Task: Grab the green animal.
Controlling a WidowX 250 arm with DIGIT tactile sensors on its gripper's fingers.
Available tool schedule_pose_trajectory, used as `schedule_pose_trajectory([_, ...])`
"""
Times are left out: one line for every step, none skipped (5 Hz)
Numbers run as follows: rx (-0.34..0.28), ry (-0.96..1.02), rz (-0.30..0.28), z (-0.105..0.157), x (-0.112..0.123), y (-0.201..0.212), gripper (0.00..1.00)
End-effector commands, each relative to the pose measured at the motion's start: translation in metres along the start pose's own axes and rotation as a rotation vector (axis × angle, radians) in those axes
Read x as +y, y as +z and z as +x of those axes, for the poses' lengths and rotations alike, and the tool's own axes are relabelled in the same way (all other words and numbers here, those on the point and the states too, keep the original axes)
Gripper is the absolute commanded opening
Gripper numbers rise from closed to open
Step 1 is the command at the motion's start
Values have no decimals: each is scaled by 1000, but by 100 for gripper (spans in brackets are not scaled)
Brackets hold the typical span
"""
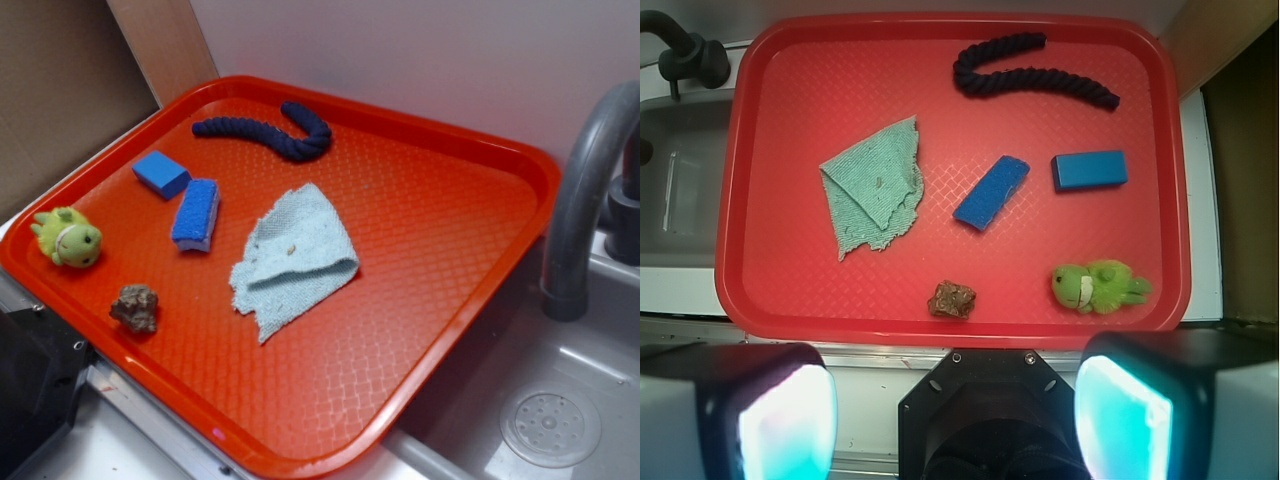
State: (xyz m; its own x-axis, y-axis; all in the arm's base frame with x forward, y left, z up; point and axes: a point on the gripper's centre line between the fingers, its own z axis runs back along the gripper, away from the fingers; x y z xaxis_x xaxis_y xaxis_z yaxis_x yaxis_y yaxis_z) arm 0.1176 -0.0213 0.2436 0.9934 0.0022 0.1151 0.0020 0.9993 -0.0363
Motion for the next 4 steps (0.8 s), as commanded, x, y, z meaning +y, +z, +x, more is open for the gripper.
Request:
schedule_pose_trajectory([0, 0, 0, 0, 0, 0, 100])
schedule_pose_trajectory([-75, -183, -1, 25, 18, -8, 100])
schedule_pose_trajectory([-77, -310, 29, 37, 32, -20, 100])
schedule_pose_trajectory([-16, -503, 86, 41, 44, -38, 100])
